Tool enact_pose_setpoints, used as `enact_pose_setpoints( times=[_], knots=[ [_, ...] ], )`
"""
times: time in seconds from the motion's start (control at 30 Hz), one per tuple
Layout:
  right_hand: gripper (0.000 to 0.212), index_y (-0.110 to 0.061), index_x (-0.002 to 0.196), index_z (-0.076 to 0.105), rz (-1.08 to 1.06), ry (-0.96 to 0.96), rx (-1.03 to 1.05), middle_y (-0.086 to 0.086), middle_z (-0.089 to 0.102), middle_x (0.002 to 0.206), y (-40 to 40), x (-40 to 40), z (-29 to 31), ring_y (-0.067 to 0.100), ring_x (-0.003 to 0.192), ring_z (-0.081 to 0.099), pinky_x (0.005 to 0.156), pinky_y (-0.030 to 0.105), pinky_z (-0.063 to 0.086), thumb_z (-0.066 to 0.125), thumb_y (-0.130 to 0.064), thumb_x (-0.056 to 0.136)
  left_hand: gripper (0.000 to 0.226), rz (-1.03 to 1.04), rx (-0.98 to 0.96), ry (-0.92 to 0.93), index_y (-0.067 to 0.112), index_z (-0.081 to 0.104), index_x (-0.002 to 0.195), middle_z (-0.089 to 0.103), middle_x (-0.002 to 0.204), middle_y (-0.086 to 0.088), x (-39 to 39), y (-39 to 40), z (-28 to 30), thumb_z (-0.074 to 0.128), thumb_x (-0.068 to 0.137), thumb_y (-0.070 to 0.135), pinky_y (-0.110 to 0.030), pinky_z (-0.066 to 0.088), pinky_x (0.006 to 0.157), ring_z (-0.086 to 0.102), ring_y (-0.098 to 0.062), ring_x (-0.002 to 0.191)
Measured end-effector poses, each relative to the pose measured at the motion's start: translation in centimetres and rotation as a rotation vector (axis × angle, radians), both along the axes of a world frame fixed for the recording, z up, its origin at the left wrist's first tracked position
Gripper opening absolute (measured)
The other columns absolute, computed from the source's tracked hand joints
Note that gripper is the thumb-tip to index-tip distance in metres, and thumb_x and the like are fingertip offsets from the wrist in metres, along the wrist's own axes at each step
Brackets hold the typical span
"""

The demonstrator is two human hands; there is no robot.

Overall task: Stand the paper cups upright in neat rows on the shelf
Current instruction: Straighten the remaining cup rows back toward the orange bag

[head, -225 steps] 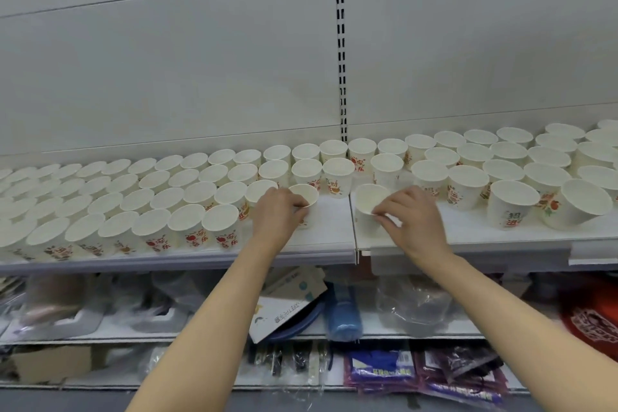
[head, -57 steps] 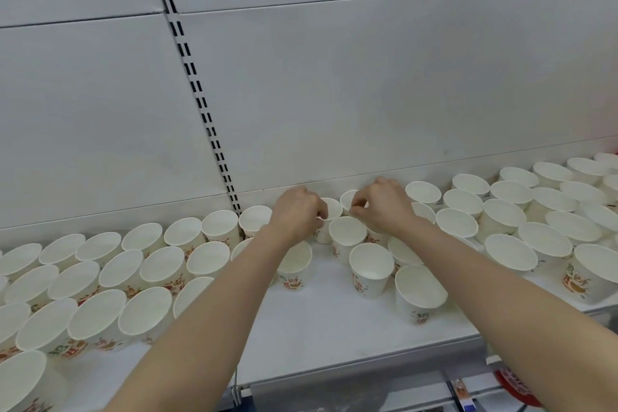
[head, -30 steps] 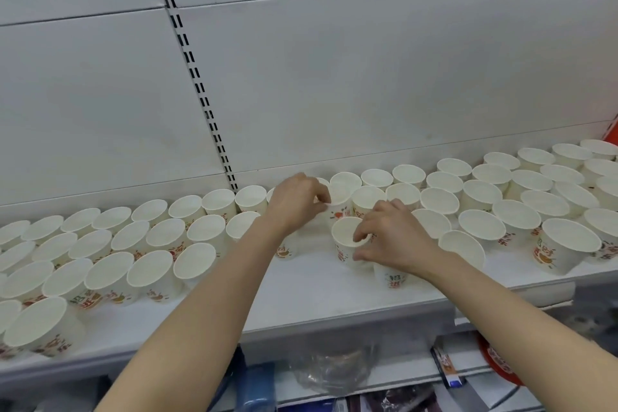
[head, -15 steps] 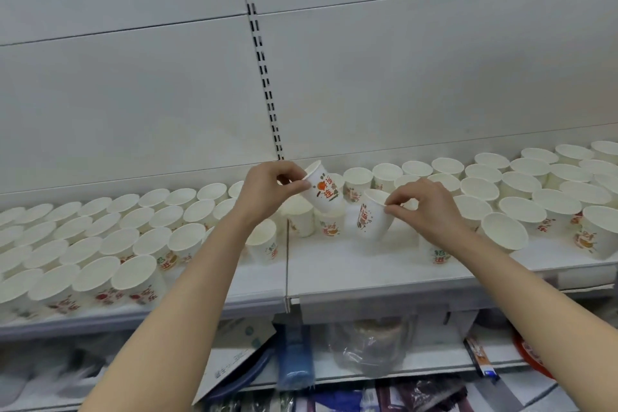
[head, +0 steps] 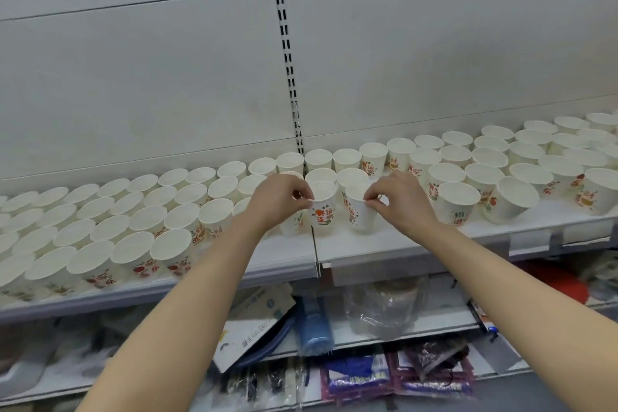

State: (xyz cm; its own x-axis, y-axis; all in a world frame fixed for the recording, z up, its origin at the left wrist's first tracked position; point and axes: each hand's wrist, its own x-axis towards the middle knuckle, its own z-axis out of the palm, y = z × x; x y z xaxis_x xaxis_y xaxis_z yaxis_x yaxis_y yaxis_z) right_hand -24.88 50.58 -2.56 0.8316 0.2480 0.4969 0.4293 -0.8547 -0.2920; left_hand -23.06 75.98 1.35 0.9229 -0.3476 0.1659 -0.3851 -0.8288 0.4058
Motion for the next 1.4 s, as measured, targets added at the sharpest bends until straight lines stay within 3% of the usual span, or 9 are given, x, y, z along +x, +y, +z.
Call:
enact_pose_setpoints(
  times=[0.17,0.37,0.5,0.6,0.9,1.13,1.23,1.3,1.4],
  knots=[
    [0.008,-0.019,0.079,0.071,0.018,0.04,-0.071,-0.005,0.068,0.081,0.3,-0.6,-0.7,0.022,0.082,0.054,0.063,0.033,0.043,0.071,-0.011,0.079,0.008,-0.034,0.186,-0.044,0.029,0.073,0.088,0.069,0.093,0.008,0.0,-0.6,-1.7,0.072,0.081,0.026,-0.033,0.05,0.075,0.06,-0.012,0.093],
    [0.017,-0.019,0.095,0.07,0.044,0.094,-0.079,-0.006,0.067,0.1,-0.2,-1.5,-1.3,0.018,0.099,0.053,0.071,0.035,0.048,0.074,-0.023,0.079,0.043,-0.088,0.261,-0.023,0.032,0.071,0.1,0.061,0.095,0.012,-0.2,-0.7,-1.7,0.081,0.063,0.052,-0.035,0.047,0.077,0.05,-0.012,0.095],
    [0.021,-0.022,0.092,0.072,0.058,0.039,-0.126,-0.009,0.067,0.092,0.2,-1.3,-1.2,0.017,0.091,0.051,0.065,0.027,0.039,0.078,-0.033,0.074,0.02,-0.068,0.255,-0.104,0.033,0.07,0.086,0.064,0.089,0.014,-0.5,-2.0,-2.2,0.074,0.072,0.047,-0.034,0.051,0.071,0.053,-0.011,0.091],
    [0.008,-0.021,0.082,0.073,0.064,-0.003,-0.164,-0.007,0.067,0.08,0.3,-0.8,-1.5,0.02,0.082,0.052,0.057,0.029,0.04,0.077,-0.025,0.075,0.005,-0.032,0.264,-0.138,0.032,0.07,0.079,0.066,0.082,0.011,-0.3,-1.9,-2.6,0.069,0.077,0.037,-0.032,0.052,0.066,0.058,-0.014,0.088],
    [0.005,-0.019,0.078,0.072,0.109,-0.057,-0.196,-0.006,0.067,0.075,-0.5,1.0,-2.0,0.022,0.074,0.055,0.05,0.033,0.046,0.073,-0.014,0.078,0.004,-0.016,0.231,-0.161,0.03,0.073,0.082,0.067,0.083,0.01,0.3,-1.7,-2.8,0.071,0.078,0.032,-0.027,0.047,0.065,0.056,-0.013,0.086],
    [0.012,-0.017,0.079,0.073,0.141,-0.117,-0.194,-0.003,0.07,0.078,-1.3,2.0,-1.9,0.024,0.073,0.058,0.049,0.034,0.049,0.079,-0.009,0.072,0.015,-0.029,0.156,-0.072,0.033,0.072,0.084,0.064,0.083,0.017,0.9,-1.2,-2.6,0.076,0.075,0.044,-0.029,0.05,0.067,0.055,-0.006,0.082],
    [0.023,-0.019,0.097,0.073,0.181,-0.132,-0.093,-0.005,0.071,0.097,-1.5,1.4,-2.1,0.019,0.085,0.06,0.061,0.03,0.05,0.078,-0.025,0.076,0.014,0.002,0.073,-0.096,0.035,0.071,0.082,0.065,0.083,0.019,1.2,-1.1,-2.4,0.07,0.08,0.049,-0.028,0.047,0.064,0.055,-0.002,0.079],
    [0.021,-0.02,0.1,0.072,0.144,-0.186,0.036,-0.005,0.07,0.1,-1.9,1.2,-1.9,0.018,0.088,0.06,0.065,0.03,0.05,0.07,-0.031,0.083,0.009,0.05,0.037,-0.128,0.034,0.072,0.085,0.066,0.086,0.018,2.0,-0.9,-2.2,0.068,0.083,0.043,-0.029,0.047,0.067,0.057,-0.004,0.081],
    [0.013,-0.021,0.095,0.073,-0.01,-0.169,0.092,-0.002,0.07,0.092,-2.8,3.0,-1.1,0.023,0.085,0.059,0.063,0.038,0.052,0.07,-0.016,0.083,0.007,0.091,0.071,-0.14,0.033,0.072,0.089,0.067,0.091,0.016,3.5,-1.2,-1.5,0.067,0.085,0.033,-0.032,0.048,0.071,0.058,-0.01,0.086]
  ],
)
